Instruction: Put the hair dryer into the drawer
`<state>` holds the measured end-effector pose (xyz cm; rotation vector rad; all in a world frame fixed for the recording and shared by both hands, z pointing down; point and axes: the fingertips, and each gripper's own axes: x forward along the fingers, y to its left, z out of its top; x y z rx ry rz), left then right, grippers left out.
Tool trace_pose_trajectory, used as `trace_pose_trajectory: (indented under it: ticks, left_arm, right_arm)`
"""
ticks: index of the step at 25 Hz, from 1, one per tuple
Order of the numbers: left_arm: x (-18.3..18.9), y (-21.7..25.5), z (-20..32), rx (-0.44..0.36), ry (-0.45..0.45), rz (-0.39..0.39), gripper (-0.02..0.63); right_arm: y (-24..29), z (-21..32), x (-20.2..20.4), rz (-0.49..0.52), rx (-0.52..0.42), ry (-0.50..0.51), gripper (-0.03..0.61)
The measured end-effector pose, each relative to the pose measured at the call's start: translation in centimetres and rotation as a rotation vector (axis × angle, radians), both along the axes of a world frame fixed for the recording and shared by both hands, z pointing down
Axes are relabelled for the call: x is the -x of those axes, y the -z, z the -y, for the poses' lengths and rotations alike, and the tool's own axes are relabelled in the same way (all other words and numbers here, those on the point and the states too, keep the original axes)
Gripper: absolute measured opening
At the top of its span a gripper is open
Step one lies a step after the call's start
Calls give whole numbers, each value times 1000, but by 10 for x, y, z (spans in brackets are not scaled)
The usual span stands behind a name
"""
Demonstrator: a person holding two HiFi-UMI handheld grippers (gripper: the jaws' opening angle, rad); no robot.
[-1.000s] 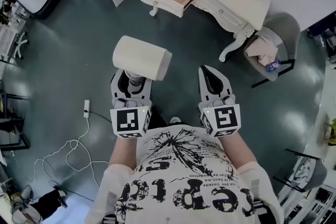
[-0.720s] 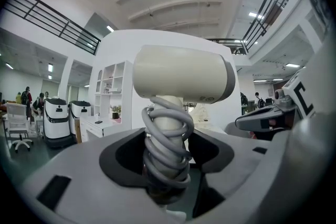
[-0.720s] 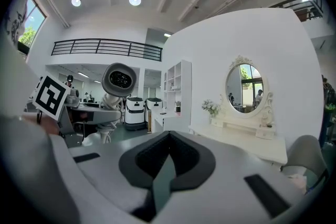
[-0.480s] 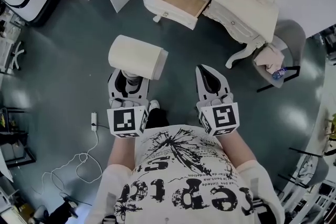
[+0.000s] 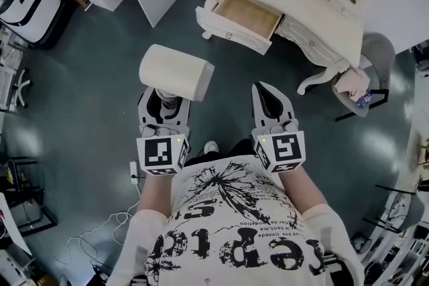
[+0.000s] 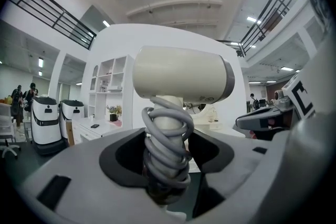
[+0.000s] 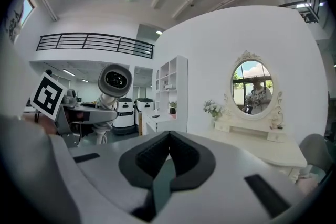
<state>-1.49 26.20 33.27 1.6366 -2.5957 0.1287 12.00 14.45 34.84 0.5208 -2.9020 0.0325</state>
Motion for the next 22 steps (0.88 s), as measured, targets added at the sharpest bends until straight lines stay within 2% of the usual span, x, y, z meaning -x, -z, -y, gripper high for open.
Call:
trace_pose_trajectory:
  ticks: [7,11,22]
  left_arm:
    - [46,-14,26,13,12,-28,255]
    - [79,-19,54,24,25,-16,255]
    - [173,-6,196,30,-10,10,255]
  right_arm:
    - [-13,27,49,-27,10,23,17]
    - [-20,56,86,-30,15,49,17]
    - [-2,195,183,21,6,25,17]
